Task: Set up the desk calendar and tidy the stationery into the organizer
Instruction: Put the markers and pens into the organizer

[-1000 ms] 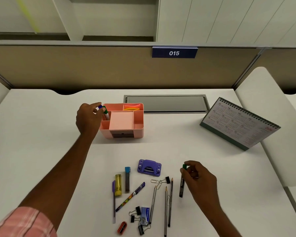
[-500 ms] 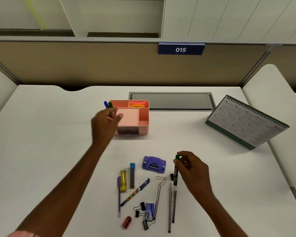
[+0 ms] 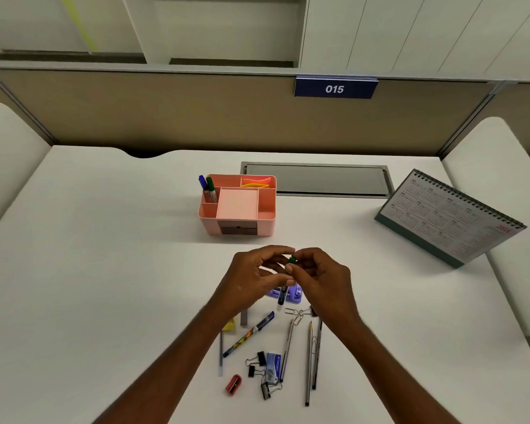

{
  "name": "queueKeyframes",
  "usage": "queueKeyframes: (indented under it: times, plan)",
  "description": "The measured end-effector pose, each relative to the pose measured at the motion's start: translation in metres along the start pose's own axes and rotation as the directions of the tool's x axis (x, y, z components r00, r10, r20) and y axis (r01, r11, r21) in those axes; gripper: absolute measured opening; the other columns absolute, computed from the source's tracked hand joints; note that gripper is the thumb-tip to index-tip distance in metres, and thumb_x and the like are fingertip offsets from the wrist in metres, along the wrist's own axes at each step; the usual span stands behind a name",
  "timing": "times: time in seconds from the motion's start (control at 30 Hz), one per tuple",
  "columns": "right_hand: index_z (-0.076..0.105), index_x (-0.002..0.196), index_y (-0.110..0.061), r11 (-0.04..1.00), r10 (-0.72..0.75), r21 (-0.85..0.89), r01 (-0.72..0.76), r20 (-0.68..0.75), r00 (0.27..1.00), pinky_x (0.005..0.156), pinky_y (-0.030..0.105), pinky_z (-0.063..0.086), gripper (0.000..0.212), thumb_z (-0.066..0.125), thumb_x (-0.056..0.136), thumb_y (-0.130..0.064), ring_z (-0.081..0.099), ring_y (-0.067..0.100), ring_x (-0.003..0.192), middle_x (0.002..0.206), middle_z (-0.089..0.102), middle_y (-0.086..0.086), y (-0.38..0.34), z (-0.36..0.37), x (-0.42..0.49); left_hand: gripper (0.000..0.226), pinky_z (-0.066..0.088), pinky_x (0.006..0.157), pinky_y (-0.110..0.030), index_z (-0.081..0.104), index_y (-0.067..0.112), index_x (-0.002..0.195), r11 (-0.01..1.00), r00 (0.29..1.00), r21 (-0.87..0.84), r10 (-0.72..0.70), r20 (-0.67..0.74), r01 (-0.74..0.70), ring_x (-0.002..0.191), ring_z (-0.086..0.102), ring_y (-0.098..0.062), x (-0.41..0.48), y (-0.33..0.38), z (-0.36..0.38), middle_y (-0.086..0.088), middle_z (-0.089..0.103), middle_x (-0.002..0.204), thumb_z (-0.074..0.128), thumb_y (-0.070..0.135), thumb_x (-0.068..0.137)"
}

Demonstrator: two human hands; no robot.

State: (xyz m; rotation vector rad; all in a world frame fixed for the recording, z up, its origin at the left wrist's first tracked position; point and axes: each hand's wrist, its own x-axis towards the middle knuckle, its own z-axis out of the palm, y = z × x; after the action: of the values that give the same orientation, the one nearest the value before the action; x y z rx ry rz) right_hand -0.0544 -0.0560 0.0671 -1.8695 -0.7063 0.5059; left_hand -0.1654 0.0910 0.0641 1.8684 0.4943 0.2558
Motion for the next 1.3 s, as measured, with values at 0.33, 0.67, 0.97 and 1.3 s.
queueKeyframes:
  times: [0.33, 0.67, 0.97, 1.3]
  plan:
    - [0.073, 0.108, -0.019, 0.997, 0.007, 0.08, -0.009, 0.023, 1.0, 0.075, 0.021, 0.06, 0.012, 0.07, 0.097, -0.021, 0.076, 0.009, 0.081, 0.087, 0.077, -0.01, -0.013, 0.009, -0.003, 0.038, 0.064, 0.086, -0.03, 0.075, 0.029, 0.12, 0.997, 0.969, 0.071, 0.023, -0.246, -0.006, 0.096, 0.073, -0.002, -0.003, 0.004, -0.036, 0.015, 0.077, 0.104, 0.083, 0.018, 0.085]
    - [0.074, 0.101, -0.021, 0.978, 0.186, 0.099, -0.184, -0.006, 0.983, 0.074, 0.046, 0.064, 0.012, 0.068, 0.096, -0.011, 0.076, 0.016, 0.078, 0.085, 0.077, -0.005, 0.021, -0.023, -0.028, 0.023, 0.064, 0.083, -0.041, 0.081, 0.018, 0.108, 0.991, 0.657, 0.129, 0.081, -0.75, 0.025, 0.08, 0.075, -0.011, 0.054, 0.012, -0.155, 0.004, 0.079, 0.094, 0.081, 0.027, 0.087]
    - [0.075, 0.096, -0.023, 0.957, 0.28, 0.094, -0.274, -0.07, 0.957, 0.082, 0.05, 0.062, 0.017, 0.069, 0.095, -0.007, 0.077, 0.019, 0.077, 0.084, 0.077, 0.001, 0.046, -0.048, -0.043, 0.029, 0.066, 0.076, -0.045, 0.08, 0.013, 0.11, 0.993, 0.621, 0.029, -0.047, -0.782, 0.112, 0.077, 0.075, -0.015, 0.097, -0.018, -0.166, 0.0, 0.079, 0.091, 0.083, 0.03, 0.086]
    - [0.075, 0.097, -0.024, 0.953, 0.3, 0.08, -0.294, -0.088, 0.95, 0.08, 0.046, 0.063, 0.016, 0.069, 0.095, -0.009, 0.076, 0.017, 0.077, 0.084, 0.077, -0.002, 0.052, -0.052, -0.041, 0.032, 0.064, 0.082, -0.038, 0.08, 0.011, 0.111, 0.983, 0.614, 0.106, -0.01, -0.789, 0.152, 0.085, 0.077, -0.018, 0.11, -0.034, -0.153, -0.003, 0.08, 0.098, 0.083, 0.032, 0.086]
